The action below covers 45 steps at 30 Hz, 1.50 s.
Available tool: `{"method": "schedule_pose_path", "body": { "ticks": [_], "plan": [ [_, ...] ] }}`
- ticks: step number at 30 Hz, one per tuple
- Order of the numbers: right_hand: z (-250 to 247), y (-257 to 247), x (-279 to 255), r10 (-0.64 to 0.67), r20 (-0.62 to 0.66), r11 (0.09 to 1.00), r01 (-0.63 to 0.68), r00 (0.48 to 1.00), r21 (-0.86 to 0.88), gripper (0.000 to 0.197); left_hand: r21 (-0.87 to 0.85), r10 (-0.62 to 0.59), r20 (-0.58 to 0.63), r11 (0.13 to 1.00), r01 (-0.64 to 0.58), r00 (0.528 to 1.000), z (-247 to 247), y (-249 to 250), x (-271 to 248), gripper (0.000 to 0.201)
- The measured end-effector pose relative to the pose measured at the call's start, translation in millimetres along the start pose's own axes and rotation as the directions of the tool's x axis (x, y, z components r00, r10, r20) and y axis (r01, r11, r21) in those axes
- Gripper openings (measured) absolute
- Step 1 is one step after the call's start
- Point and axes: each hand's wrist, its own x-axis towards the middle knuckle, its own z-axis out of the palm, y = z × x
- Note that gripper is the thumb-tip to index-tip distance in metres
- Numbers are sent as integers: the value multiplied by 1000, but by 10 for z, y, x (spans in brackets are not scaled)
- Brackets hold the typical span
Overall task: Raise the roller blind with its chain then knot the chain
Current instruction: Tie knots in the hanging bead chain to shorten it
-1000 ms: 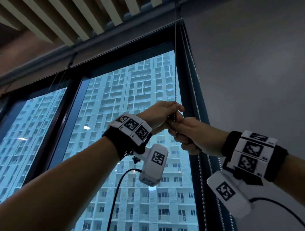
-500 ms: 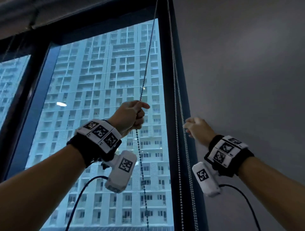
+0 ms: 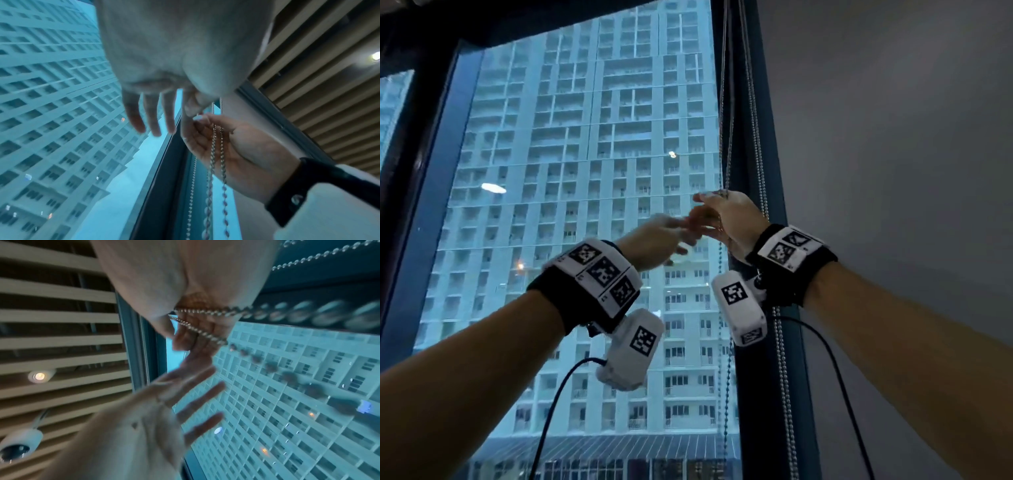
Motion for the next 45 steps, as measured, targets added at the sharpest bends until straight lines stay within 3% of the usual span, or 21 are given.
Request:
{"method": "schedule_pose_path", "body": {
  "ticks": [2, 4, 6, 7, 9, 11, 13, 15, 17, 19, 20, 21, 23, 27, 30, 33, 36, 38, 40, 43, 45],
  "plan": [
    [31, 76, -22, -48, -105, 998, 43, 993, -51, 17, 195, 205, -164, 966, -172, 965, -38, -56, 12, 28],
    [18, 143, -88, -82, -186, 984, 49, 979, -173, 19, 520, 489, -231, 793, -318, 841, -3, -80, 5, 26],
    [-13, 213, -242, 9, -71, 967, -27, 997, -253, 22, 693, 698, -100, 561, -454, 709, 68, -32, -23, 34],
    [-30, 244, -342, 104, 61, 956, -83, 993, -282, 23, 736, 726, 28, 451, -506, 687, 95, 7, -26, 43],
    [-93, 244, -541, 281, 311, 918, -161, 908, -361, 21, 816, 644, 243, 269, -512, 725, 76, 22, 80, 61],
    [-222, 144, -656, 355, 449, 882, -134, 820, -452, 16, 880, 487, 305, 184, -437, 818, -29, 2, 224, 69],
    [-403, -43, -657, 310, 474, 848, -14, 824, -530, 20, 910, 360, 334, 118, -397, 871, -164, -24, 319, 61],
    [-570, -262, -596, 149, 389, 777, 135, 909, -614, 25, 891, 254, 355, 199, -408, 900, -218, -5, 333, 47],
    [-655, -470, -443, -135, 266, 677, 285, 954, -678, 26, 763, 164, 346, 524, -378, 924, -264, 138, 332, 33],
    [-605, -544, -209, -315, 164, 677, 343, 935, -651, 26, 258, 137, 402, 932, -255, 905, -301, 334, 295, 28],
    [-536, -523, -88, -324, 124, 715, 328, 938, -617, 26, -105, 171, 441, 985, -139, 881, -326, 429, 266, 37],
    [-435, -474, -8, -286, 114, 748, 296, 952, -594, 28, -404, 236, 467, 914, -31, 852, -362, 476, 260, 54],
    [-233, -315, 30, -118, 169, 793, 195, 979, -577, 35, -669, 327, 465, 738, 84, 823, -404, 449, 281, 80],
    [-99, -259, -230, -11, 206, 739, 147, 978, -658, 33, -685, 268, 458, 714, 144, 848, -414, 260, 301, 59],
    [-233, -392, -364, -40, 155, 578, 149, 987, -802, 27, -621, 188, 417, 774, 128, 889, -462, 282, 255, 54],
    [-274, -453, -368, -236, 177, 318, 248, 956, -915, 24, -483, 114, 424, 868, 118, 898, -482, 333, 225, 61],
    [-143, -460, -326, -522, 289, 173, 431, 802, -885, 18, -432, 87, 459, 892, 136, 884, -465, 368, 239, 82],
    [-39, -432, -273, -600, 351, 158, 536, 719, -829, 15, -414, 80, 461, 900, 135, 884, -453, 432, 235, 94],
    [13, -396, -203, -644, 361, 159, 579, 674, -799, 15, -400, 62, 448, 906, 138, 892, -465, 469, 220, 101],
    [41, -355, -138, -686, 331, 189, 597, 648, -779, 12, -436, 63, 416, 889, 138, 907, -468, 471, 225, 106],
    [62, -333, -123, -706, 241, 284, 579, 666, -764, 6, -463, 69, 408, 875, 142, 910, -470, 471, 223, 105]
  ]
}}
